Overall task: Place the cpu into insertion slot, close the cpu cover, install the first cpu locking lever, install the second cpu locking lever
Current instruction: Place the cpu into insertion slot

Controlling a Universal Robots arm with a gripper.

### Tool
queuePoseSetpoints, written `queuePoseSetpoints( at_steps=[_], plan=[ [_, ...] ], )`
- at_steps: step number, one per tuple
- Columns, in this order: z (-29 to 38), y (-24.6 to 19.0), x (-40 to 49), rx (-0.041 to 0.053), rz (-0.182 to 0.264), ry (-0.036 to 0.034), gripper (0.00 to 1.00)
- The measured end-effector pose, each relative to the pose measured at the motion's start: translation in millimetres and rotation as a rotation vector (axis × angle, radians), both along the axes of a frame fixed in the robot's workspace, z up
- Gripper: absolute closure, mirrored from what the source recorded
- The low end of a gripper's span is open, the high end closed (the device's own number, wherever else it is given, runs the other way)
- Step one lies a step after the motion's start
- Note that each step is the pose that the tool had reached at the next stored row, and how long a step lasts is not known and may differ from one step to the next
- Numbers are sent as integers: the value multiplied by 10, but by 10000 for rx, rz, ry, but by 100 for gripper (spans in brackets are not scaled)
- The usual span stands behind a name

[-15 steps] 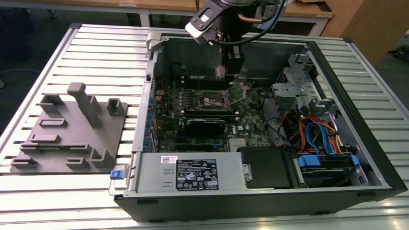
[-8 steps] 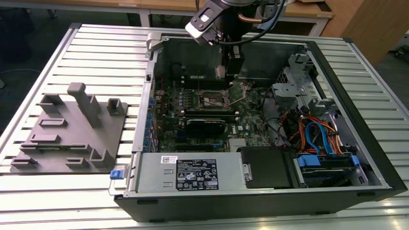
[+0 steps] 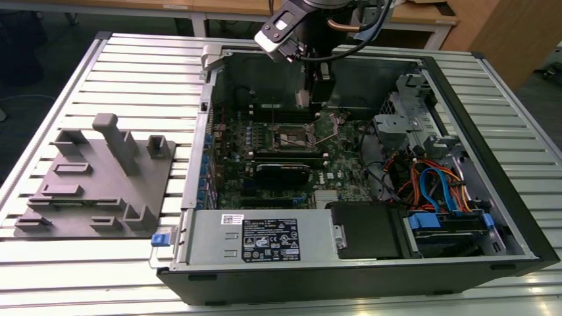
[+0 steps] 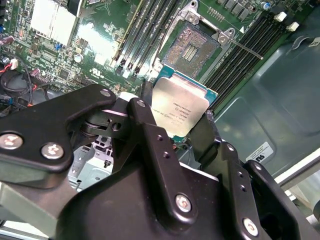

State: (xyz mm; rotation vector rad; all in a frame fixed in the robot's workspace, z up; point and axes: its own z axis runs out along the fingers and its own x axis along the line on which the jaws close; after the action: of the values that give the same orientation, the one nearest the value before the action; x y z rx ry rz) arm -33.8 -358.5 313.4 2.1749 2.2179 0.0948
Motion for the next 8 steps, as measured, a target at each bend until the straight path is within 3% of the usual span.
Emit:
queuePoseSetpoints(
  at_steps=[4, 8],
  plan=[
    [-31, 4, 0, 7, 1, -1, 46],
    [-102, 6, -2, 7, 1, -1, 46]
  ],
)
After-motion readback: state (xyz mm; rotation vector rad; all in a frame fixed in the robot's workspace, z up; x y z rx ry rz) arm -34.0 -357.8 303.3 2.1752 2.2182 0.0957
